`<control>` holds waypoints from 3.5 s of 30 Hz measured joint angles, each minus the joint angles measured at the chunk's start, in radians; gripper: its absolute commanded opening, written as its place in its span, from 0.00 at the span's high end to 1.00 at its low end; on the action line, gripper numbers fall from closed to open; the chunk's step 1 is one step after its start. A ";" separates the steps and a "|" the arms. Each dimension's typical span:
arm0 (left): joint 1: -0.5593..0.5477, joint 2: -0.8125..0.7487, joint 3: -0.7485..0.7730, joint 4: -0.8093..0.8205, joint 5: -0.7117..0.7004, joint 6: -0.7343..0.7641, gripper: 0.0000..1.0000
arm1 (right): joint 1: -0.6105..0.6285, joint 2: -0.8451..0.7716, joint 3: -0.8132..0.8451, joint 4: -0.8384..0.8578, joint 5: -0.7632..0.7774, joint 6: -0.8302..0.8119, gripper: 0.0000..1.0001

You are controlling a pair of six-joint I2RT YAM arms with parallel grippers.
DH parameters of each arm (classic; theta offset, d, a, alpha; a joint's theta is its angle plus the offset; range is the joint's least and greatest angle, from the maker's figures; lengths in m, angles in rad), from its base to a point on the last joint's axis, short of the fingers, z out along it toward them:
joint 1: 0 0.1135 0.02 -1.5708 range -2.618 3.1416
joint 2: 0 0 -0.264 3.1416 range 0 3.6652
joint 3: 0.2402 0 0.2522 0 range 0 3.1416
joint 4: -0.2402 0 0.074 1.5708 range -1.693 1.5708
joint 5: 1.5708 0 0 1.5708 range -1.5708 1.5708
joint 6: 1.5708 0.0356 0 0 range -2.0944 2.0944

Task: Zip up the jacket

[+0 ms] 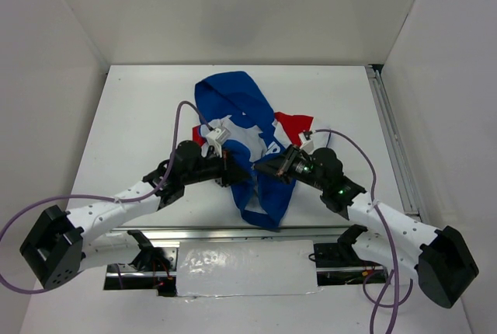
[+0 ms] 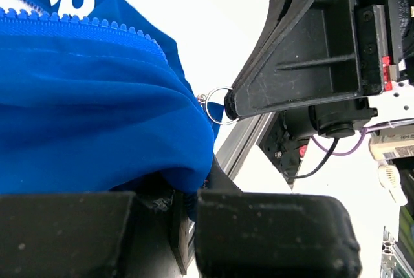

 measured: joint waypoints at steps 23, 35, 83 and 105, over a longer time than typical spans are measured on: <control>-0.058 -0.220 0.069 -0.449 -0.291 -0.022 0.20 | 0.001 0.179 0.082 -0.024 -0.017 0.070 1.00; -0.089 -0.200 -0.069 -0.309 -0.177 -0.415 0.22 | 0.039 0.174 0.009 0.089 0.005 0.216 1.00; -0.226 -0.011 0.075 -0.276 -0.671 -0.685 0.67 | 0.021 0.125 -0.008 0.080 0.036 0.296 1.00; -0.284 0.014 0.119 -0.320 -0.766 -0.711 0.64 | 0.021 0.158 0.002 0.084 -0.001 0.293 1.00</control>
